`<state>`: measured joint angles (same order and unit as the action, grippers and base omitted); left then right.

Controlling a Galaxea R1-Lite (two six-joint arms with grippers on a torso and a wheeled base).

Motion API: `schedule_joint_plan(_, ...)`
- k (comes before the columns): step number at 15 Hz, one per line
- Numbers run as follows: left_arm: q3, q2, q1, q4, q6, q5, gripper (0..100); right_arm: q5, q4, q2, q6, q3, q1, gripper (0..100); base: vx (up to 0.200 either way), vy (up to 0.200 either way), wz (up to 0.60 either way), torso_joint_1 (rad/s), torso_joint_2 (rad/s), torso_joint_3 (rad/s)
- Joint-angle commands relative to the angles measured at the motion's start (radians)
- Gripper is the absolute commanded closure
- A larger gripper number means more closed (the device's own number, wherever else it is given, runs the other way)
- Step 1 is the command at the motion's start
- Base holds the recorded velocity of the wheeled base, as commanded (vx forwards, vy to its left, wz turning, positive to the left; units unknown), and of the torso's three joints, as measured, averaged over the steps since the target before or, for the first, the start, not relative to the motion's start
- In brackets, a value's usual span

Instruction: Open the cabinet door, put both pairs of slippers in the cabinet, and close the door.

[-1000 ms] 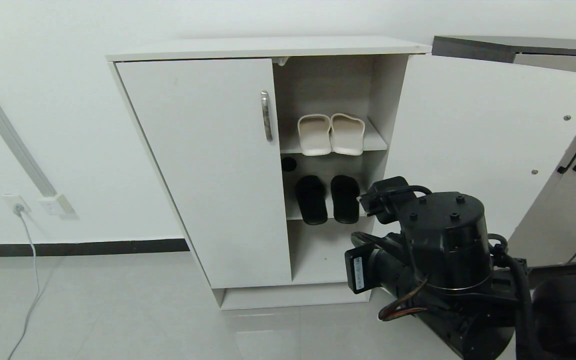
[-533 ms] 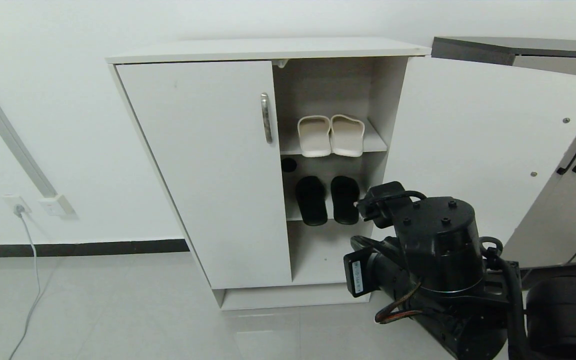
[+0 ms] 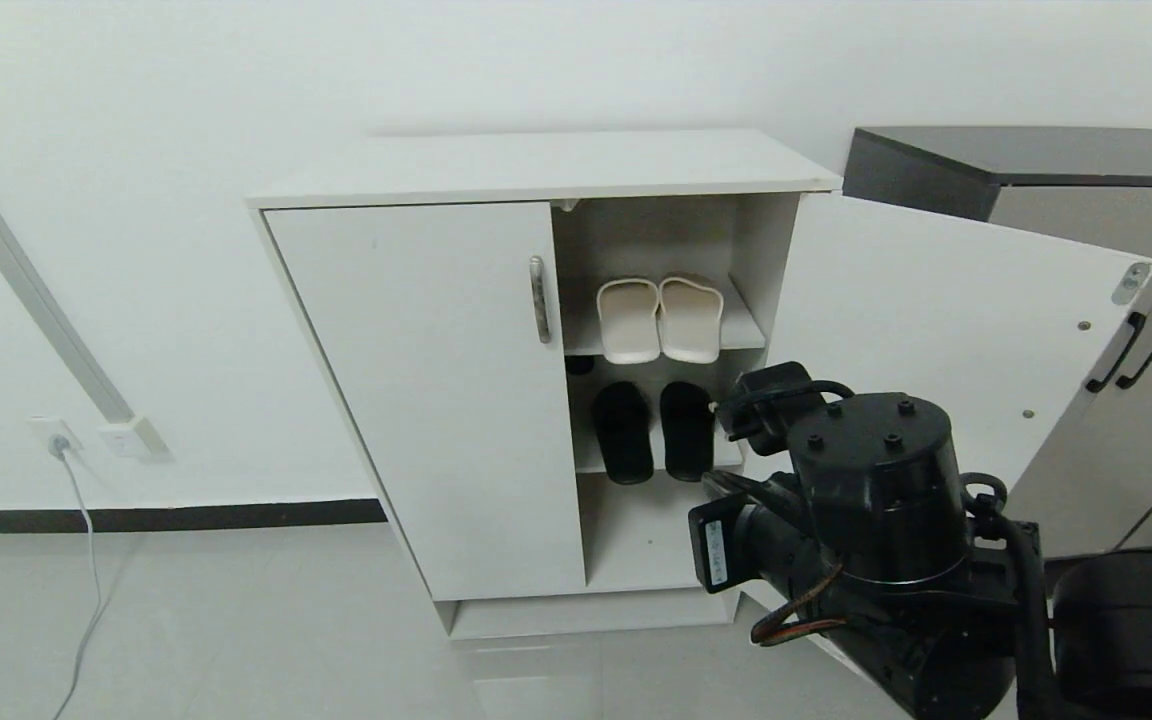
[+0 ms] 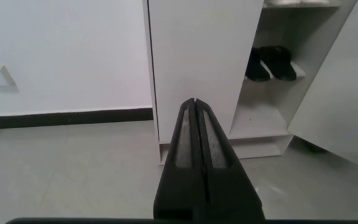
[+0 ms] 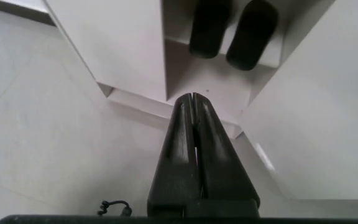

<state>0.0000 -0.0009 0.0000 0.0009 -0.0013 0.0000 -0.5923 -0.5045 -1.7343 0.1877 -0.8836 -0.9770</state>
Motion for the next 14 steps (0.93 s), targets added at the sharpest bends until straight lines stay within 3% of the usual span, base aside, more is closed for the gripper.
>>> schedule_joint_plan(1, 0.000, 0.001, 0.000, 0.001, 0.000, 0.000, 100, 0.000, 0.000, -0.001, -0.001, 0.002, -0.002, 100, 0.000, 0.000, 0.00, 0.115, -0.46, -0.354)
schedule_joint_plan(14, 0.000, 0.002, 0.000, 0.001, 0.000, 0.000, 100, -0.001, 0.000, -0.001, -0.001, 0.002, -0.002, 100, 0.000, 0.000, 0.00, 0.160, -0.49, -0.324)
